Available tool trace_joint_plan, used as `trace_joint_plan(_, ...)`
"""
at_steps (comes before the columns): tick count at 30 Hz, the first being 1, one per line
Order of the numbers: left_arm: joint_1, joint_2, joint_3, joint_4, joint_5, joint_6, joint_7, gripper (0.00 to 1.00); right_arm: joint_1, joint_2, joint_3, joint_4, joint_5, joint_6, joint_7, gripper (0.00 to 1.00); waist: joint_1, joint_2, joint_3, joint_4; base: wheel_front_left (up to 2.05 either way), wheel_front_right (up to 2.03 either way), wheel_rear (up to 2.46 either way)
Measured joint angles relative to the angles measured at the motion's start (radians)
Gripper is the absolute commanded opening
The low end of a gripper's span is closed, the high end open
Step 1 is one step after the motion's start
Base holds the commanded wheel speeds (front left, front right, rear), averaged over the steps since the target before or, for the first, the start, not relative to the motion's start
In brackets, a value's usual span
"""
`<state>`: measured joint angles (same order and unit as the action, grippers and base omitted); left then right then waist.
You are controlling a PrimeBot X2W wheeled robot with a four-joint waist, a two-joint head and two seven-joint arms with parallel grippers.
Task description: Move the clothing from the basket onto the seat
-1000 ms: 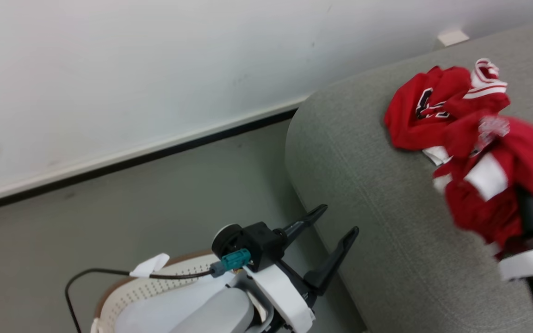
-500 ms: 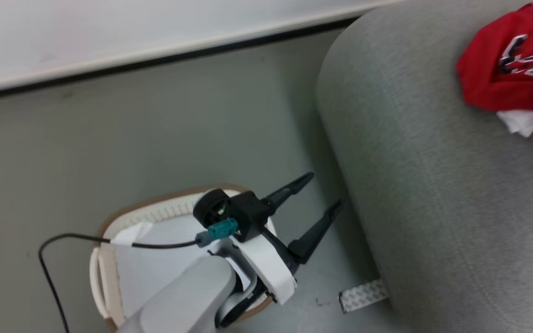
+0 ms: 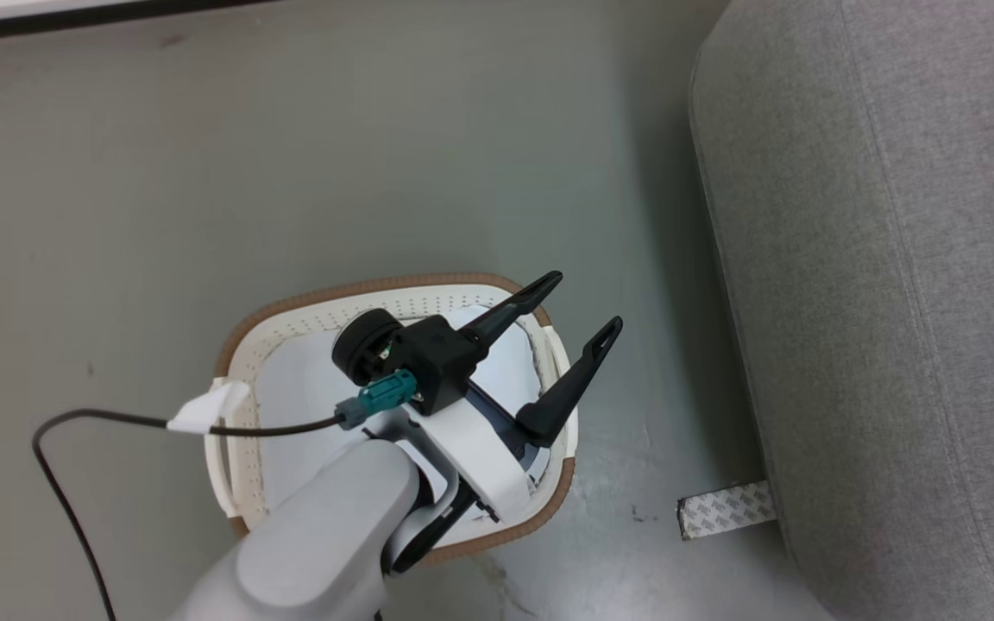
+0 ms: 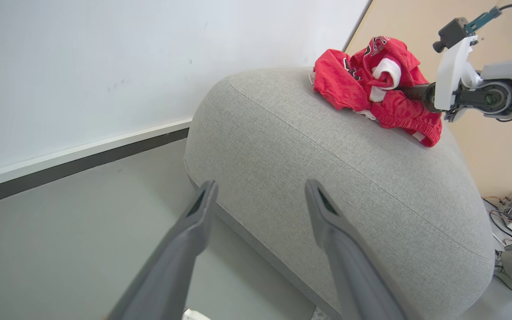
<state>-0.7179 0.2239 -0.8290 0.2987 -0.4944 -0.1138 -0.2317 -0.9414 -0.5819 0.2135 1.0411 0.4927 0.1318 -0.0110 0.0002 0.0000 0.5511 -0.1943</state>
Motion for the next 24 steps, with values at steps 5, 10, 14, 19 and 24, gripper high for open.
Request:
trace_joint_plan(5, 0.005, -0.006, 0.003, 0.014, -0.006, 0.0, -0.01, 1.0, -0.001, 0.0, 0.043, 0.028, 0.018, 0.0, -0.008, 0.18, -0.0001, 0.0, -0.037, -0.005, 0.0, 0.0, 0.0)
trace_joint_plan(10, 0.03, -0.014, 0.005, 0.033, -0.02, 0.0, -0.019, 1.0, 0.014, 0.0, 0.099, 0.043, 0.041, 0.0, -0.012, 1.0, -0.0001, 0.0, -0.099, -0.014, 0.0, 0.0, 0.0)
trace_joint_plan(14, 0.064, -0.017, 0.015, 0.053, -0.03, 0.001, -0.025, 1.0, 0.051, -0.005, 0.156, 0.036, 0.067, 0.0, 0.021, 1.0, -0.0002, 0.0, -0.167, -0.019, 0.0, 0.0, 0.0)
trace_joint_plan(19, 0.125, -0.021, 0.045, 0.068, -0.048, 0.011, -0.03, 1.0, 0.101, -0.049, 0.24, -0.036, 0.115, 0.0, 0.052, 1.0, -0.0002, 0.0, -0.27, -0.021, 0.0, 0.0, 0.0)
trace_joint_plan(24, 0.189, -0.017, 0.102, 0.062, -0.07, 0.033, -0.031, 1.0, 0.146, -0.075, 0.294, -0.157, 0.166, 0.0, 0.012, 1.0, -0.0004, 0.0, -0.379, -0.015, 0.0, 0.0, 0.0)
